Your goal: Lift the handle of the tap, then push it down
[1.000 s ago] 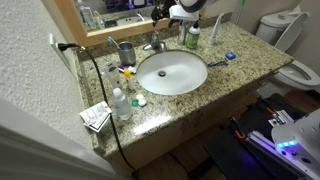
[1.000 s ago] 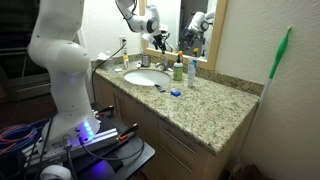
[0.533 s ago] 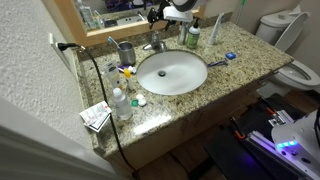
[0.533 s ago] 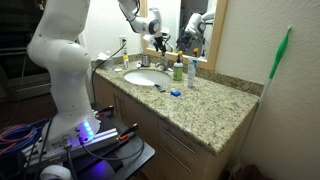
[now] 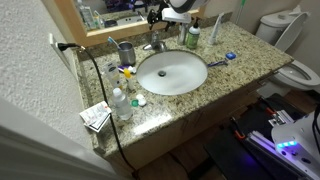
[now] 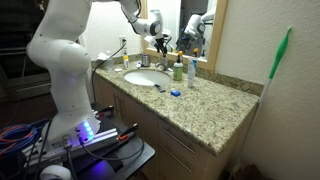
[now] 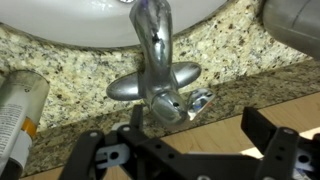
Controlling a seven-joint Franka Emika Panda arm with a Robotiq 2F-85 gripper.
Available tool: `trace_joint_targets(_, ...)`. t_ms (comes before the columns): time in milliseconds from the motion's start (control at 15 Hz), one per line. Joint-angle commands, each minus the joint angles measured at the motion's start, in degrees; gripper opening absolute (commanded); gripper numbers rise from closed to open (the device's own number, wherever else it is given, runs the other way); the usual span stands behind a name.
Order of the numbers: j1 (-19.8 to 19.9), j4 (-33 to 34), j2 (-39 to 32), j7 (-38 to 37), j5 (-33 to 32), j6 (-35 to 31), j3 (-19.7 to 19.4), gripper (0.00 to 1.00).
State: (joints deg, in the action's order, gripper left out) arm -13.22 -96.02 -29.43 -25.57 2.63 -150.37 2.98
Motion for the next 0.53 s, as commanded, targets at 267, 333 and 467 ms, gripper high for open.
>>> trace_joint_targets(267,0.18,0.51,-0.28,2.07,1.46,3.84,0.57,0.67)
trace_joint_targets(333,0.02,0.57,-0.38,1.85,1.32,4.4,0.53,0.61)
trace_joint_targets(467,-0.24,0.65,-0.44,1.52,0.95,4.94,0.33,0.45)
